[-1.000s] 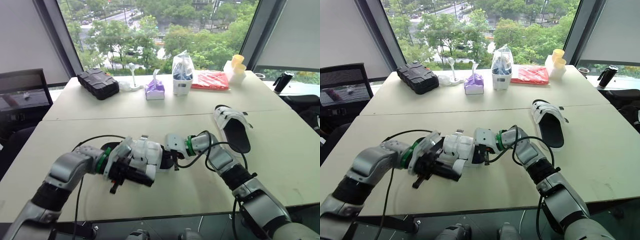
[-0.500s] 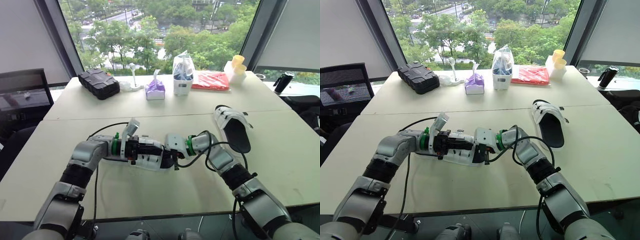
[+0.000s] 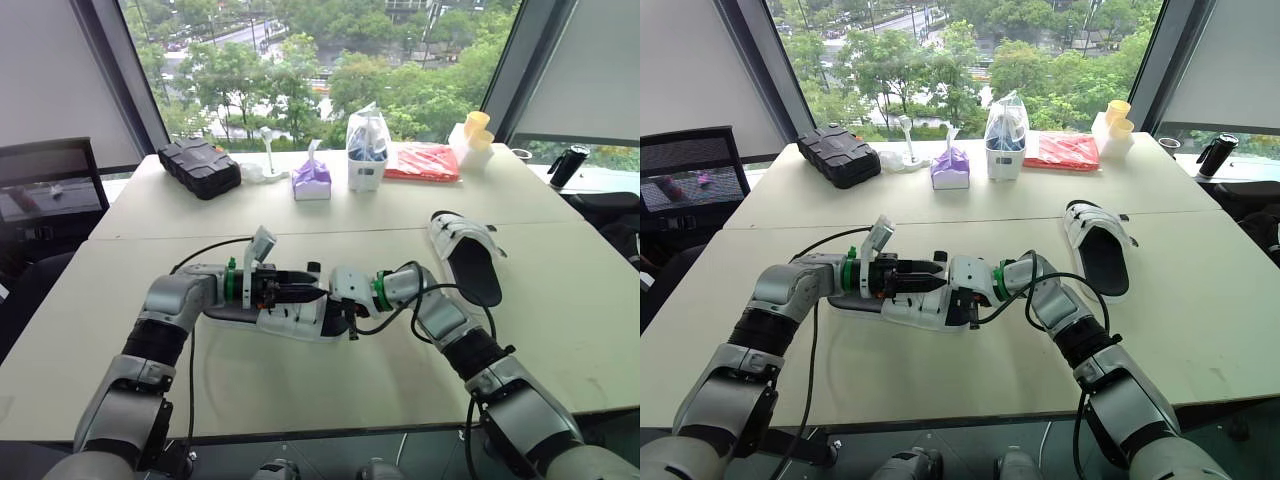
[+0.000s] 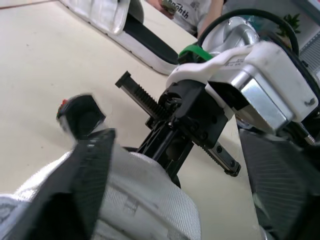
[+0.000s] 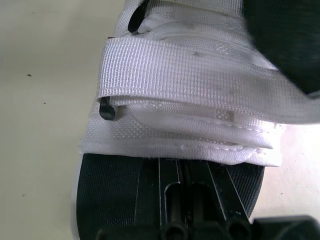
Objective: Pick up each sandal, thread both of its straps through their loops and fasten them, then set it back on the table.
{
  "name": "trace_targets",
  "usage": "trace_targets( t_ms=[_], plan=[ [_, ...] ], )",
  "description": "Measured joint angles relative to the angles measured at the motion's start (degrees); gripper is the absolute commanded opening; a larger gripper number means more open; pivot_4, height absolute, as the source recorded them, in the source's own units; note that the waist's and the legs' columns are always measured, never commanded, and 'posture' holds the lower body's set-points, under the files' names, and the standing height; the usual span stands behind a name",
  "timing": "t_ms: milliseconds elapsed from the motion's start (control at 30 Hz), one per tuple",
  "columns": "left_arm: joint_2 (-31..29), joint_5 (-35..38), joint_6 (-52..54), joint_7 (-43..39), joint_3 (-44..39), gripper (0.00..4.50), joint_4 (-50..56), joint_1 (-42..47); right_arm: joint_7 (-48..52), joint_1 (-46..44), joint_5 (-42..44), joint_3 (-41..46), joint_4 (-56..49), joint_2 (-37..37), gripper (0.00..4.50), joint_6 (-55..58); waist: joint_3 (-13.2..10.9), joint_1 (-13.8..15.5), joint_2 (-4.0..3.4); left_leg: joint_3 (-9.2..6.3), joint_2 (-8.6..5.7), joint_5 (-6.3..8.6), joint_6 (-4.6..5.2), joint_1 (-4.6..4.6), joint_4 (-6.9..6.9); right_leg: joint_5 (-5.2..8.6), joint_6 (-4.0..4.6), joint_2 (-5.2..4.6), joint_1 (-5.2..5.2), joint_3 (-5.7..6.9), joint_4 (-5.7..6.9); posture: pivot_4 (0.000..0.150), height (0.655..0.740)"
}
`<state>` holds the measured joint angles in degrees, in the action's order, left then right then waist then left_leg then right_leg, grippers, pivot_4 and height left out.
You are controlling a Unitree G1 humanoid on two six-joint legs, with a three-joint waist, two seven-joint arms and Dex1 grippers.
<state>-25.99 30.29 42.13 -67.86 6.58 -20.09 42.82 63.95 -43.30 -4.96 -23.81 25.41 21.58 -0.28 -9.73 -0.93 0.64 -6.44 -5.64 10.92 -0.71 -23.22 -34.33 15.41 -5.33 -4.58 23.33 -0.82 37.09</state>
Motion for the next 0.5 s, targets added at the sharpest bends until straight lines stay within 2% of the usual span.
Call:
trace_targets(
  t_ms=[167, 333, 500],
  plan=[
    [1.93, -4.62, -3.58, 7.14, -0.43, 4.47, -0.39, 0.06, 0.00, 0.00, 0.00, -0.02, 0.00, 0.03, 0.00, 0.00, 0.02, 0.05, 0.01, 0.00, 0.00, 0.00, 0.00, 0.05, 0.00, 0.00, 0.00, 0.00, -0.05, 0.00, 0.00, 0.150, 0.7400],
    [4.31, -6.08, -5.60, 12.50, -2.81, 4.47, -5.54, 3.02, 0.00, -0.01, -0.01, 0.00, 0.05, 0.10, 0.00, 0.00, 0.02, 0.14, 0.05, -0.01, 0.00, 0.00, 0.00, 0.04, -0.02, -0.01, -0.01, 0.01, -0.06, 0.03, 0.00, 0.150, 0.7400],
    [4.41, -8.04, -8.91, 12.88, -3.14, 4.47, -9.50, 7.66, 0.03, -0.03, -0.01, -0.03, -0.01, 0.03, 0.00, -0.04, 0.02, 0.07, 0.05, 0.00, -0.01, 0.00, -0.01, 0.04, -0.01, -0.01, -0.02, 0.02, -0.06, 0.04, 0.00, 0.150, 0.7400]
  ],
)
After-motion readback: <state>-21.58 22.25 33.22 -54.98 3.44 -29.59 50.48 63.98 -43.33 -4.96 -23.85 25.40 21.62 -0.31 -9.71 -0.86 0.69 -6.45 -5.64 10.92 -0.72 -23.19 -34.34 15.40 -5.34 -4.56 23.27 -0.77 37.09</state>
